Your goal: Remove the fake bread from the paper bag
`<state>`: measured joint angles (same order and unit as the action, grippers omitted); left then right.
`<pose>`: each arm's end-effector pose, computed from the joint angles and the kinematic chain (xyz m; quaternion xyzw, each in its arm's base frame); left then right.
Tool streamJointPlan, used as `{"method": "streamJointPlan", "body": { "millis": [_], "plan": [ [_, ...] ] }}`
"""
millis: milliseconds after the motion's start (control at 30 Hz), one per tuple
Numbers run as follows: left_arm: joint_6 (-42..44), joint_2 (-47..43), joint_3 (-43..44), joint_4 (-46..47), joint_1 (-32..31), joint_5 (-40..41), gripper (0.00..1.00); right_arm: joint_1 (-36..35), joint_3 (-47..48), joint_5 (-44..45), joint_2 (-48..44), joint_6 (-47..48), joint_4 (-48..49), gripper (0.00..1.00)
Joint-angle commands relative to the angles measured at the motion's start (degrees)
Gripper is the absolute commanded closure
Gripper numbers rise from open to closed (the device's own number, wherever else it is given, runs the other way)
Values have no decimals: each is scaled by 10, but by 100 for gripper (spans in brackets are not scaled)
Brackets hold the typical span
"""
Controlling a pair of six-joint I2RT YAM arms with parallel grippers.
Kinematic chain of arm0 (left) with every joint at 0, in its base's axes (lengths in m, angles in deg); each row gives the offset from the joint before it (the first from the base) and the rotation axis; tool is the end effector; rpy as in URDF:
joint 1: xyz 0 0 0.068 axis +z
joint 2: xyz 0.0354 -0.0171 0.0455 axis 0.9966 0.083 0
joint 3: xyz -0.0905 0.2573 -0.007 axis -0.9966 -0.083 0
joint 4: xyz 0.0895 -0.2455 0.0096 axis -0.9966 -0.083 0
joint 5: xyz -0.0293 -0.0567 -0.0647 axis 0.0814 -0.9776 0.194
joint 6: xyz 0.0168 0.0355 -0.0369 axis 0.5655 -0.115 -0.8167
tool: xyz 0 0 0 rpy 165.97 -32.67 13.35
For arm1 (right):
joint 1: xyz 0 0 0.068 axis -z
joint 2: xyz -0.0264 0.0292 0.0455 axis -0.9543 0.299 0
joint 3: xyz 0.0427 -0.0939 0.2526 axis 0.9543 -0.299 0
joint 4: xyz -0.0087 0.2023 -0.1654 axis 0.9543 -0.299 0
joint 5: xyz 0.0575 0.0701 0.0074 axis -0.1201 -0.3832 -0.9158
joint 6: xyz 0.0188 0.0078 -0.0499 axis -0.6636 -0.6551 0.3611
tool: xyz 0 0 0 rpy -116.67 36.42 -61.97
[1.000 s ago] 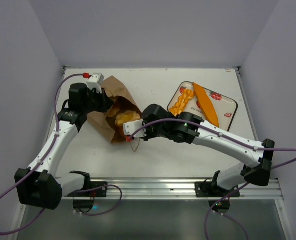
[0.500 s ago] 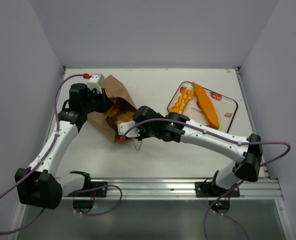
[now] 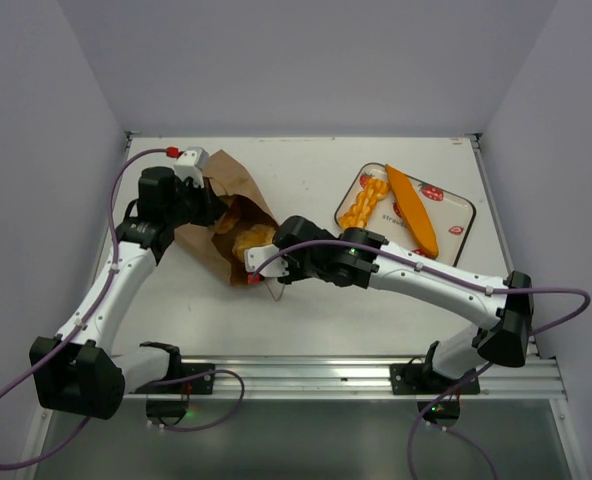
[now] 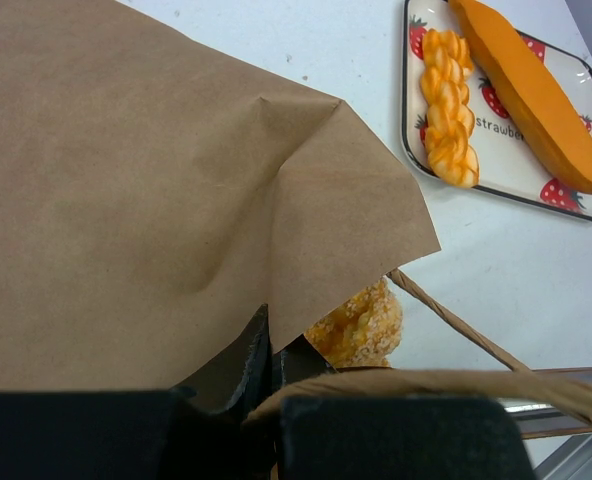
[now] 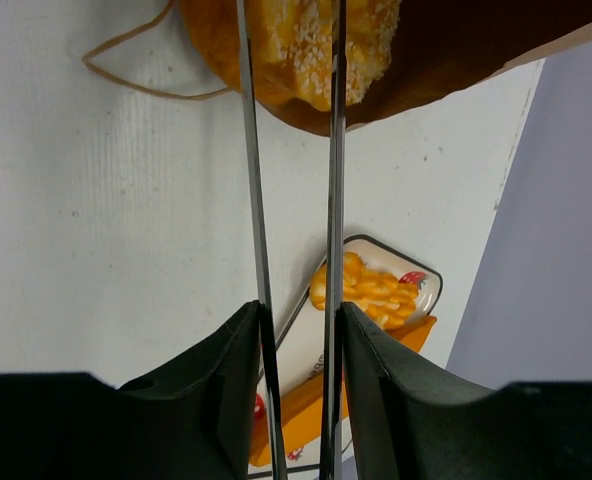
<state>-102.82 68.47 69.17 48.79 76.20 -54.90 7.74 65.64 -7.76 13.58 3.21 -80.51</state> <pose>0.2566 -0.0540 0.3167 0.0572 0.8514 -0.2547 0.4549 0.1454 0.2835 0.3405 -0.7238 0.5925 -0.0853 0.3431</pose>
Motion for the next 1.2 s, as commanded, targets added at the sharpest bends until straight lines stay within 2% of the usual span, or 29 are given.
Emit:
{"method": "streamJointPlan", "body": {
  "millis": [0, 567, 700, 733, 833, 867, 967, 1167],
  "plan": [
    [6, -17, 11, 8, 0, -12, 97, 2, -8, 15, -24, -16, -6, 60],
    [13, -27, 9, -3, 0, -14, 97, 6, 1, 4, -4, -16, -28, 58],
    [16, -30, 10, -6, 0, -14, 97, 6, 0, 3, 11, -13, -35, 64],
    [16, -30, 9, -6, 0, -14, 97, 6, 1, 1, 12, -12, -36, 75],
    [18, -30, 8, -8, 0, -13, 97, 6, 6, -8, 7, -14, -37, 93],
    [18, -30, 6, -7, 0, -12, 97, 6, 7, -11, 4, -14, -37, 96],
    [19, -30, 4, -5, 1, -12, 97, 7, 20, -40, -18, -14, -37, 100],
    [19, -27, 1, 1, 0, -9, 97, 25, 57, -90, -61, -23, -40, 100]
  ]
}}
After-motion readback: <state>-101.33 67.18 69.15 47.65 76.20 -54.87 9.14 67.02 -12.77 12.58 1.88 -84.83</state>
